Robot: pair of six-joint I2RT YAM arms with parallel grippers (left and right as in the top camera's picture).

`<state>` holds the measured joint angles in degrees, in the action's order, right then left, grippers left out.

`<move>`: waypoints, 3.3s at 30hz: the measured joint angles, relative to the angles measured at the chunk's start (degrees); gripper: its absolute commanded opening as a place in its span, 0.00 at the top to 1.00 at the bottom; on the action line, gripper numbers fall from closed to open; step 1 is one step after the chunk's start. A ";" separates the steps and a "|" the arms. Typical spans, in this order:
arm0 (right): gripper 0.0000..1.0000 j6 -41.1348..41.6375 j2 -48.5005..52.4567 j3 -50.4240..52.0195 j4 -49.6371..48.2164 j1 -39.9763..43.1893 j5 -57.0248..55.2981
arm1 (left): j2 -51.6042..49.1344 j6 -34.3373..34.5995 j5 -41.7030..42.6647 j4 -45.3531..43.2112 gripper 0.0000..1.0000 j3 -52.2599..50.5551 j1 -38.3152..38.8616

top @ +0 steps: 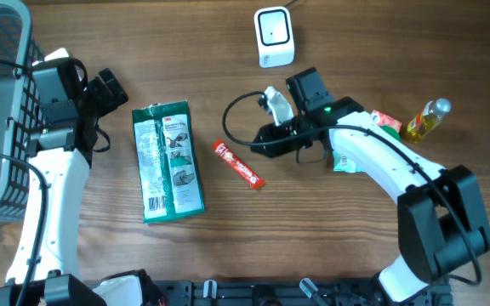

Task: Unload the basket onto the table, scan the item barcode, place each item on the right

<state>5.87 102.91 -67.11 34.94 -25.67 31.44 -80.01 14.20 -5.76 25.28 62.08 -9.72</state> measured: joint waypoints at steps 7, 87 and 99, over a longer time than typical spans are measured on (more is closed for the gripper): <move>0.60 -4.50 3.30 0.02 8.11 -4.74 -7.56 | 0.00 0.00 0.00 0.00 0.00 0.00 0.00; 0.96 1.95 -40.83 -0.70 -4.22 26.16 49.96 | 0.00 0.00 -0.02 0.00 0.00 0.00 0.00; 0.96 3.98 -20.87 -19.30 9.86 13.77 -5.64 | 0.00 0.00 -0.02 0.00 0.00 0.00 0.00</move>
<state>9.85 82.04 -86.41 44.80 -11.90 25.80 -80.01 14.20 -5.78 25.28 62.08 -9.72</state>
